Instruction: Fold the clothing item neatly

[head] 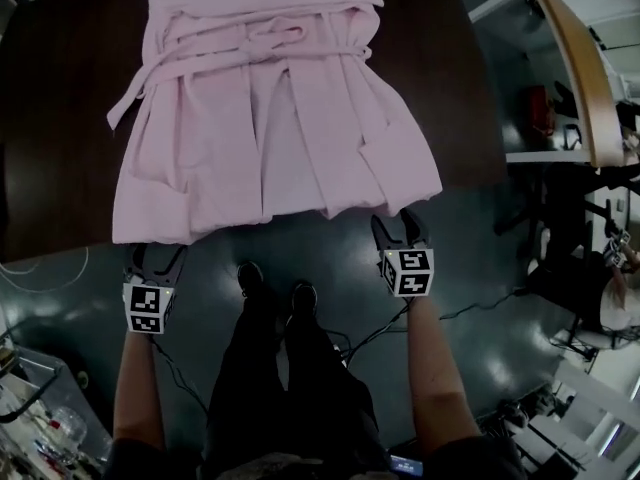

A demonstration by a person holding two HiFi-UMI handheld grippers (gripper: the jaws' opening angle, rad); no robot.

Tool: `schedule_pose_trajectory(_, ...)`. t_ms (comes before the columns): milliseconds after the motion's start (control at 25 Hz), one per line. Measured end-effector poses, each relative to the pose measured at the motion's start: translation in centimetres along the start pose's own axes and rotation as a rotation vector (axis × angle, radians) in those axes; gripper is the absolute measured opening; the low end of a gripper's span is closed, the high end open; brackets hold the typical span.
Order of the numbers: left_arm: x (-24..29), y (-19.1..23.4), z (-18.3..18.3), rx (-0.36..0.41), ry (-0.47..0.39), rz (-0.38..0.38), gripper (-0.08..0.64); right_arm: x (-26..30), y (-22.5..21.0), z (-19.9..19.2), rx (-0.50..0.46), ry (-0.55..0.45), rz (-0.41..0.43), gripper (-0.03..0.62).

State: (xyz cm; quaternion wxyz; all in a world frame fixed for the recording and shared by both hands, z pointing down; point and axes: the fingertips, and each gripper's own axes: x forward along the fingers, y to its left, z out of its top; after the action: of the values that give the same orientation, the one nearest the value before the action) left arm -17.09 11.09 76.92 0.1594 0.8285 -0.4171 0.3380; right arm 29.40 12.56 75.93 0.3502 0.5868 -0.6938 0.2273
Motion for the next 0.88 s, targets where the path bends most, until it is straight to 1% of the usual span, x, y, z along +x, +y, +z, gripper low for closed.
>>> schedule_pose_trajectory(120, 3.2, 0.6, -1.0, -0.011, -0.048, 0.020, 0.339, 3.8, -1.2, -1.8, 0.000, -0.003, 0.032, 0.267)
schedule_pose_trajectory(200, 4.9, 1.2, -0.9, -0.015, -0.096, 0.053, 0.341, 6.2, -1.5, -2.1, -0.008, -0.037, 0.074, 0.299)
schedule_pose_trajectory(280, 6.3, 1.8, -0.3, 0.031, -0.138, 0.101, 0.341, 7.8, -1.3, -1.4, -0.034, -0.093, 0.116, 0.301)
schedule_pose_trajectory(360, 7.1, 2.2, 0.7, 0.109, -0.166, 0.156, 0.339, 8.7, -0.8, 0.0, -0.047, -0.160, 0.151, 0.299)
schedule_pose_trajectory(400, 7.3, 2.2, 1.2, 0.133, -0.176, 0.174, 0.339, 9.0, -0.4, 0.8, -0.034, -0.194, 0.166, 0.299)
schedule_pose_trajectory(440, 7.4, 2.0, 1.7, 0.134, -0.186, 0.178, 0.339, 9.1, -0.1, 1.6, -0.002, -0.224, 0.177, 0.296)
schedule_pose_trajectory(480, 7.5, 1.7, 2.0, 0.112, -0.196, 0.168, 0.337, 9.1, 0.0, 2.2, 0.046, -0.252, 0.181, 0.269)
schedule_pose_trajectory(560, 7.3, 0.6, 2.3, 0.038, -0.212, 0.133, 0.328, 8.7, 0.1, 2.7, 0.140, -0.288, 0.171, 0.106)
schedule_pose_trajectory(600, 7.1, 0.0, 2.3, 0.013, -0.212, 0.127, 0.281, 8.4, 0.2, 2.7, 0.161, -0.296, 0.167, 0.042)
schedule_pose_trajectory(640, 6.6, -0.5, 2.1, -0.001, -0.206, 0.129, 0.207, 8.0, 0.5, 2.6, 0.168, -0.300, 0.172, 0.009)
schedule_pose_trajectory(720, 5.4, -1.7, 1.7, -0.033, -0.194, 0.131, 0.044, 6.9, 1.5, 2.5, 0.169, -0.303, 0.209, 0.003)
schedule_pose_trajectory(760, 4.8, -2.5, 1.5, -0.054, -0.193, 0.122, 0.028, 6.2, 2.0, 2.4, 0.169, -0.304, 0.232, 0.002)
schedule_pose_trajectory(880, 2.5, -5.9, 0.8, -0.093, -0.171, 0.099, 0.026, 3.1, 2.5, 1.7, 0.129, -0.305, 0.281, 0.002)
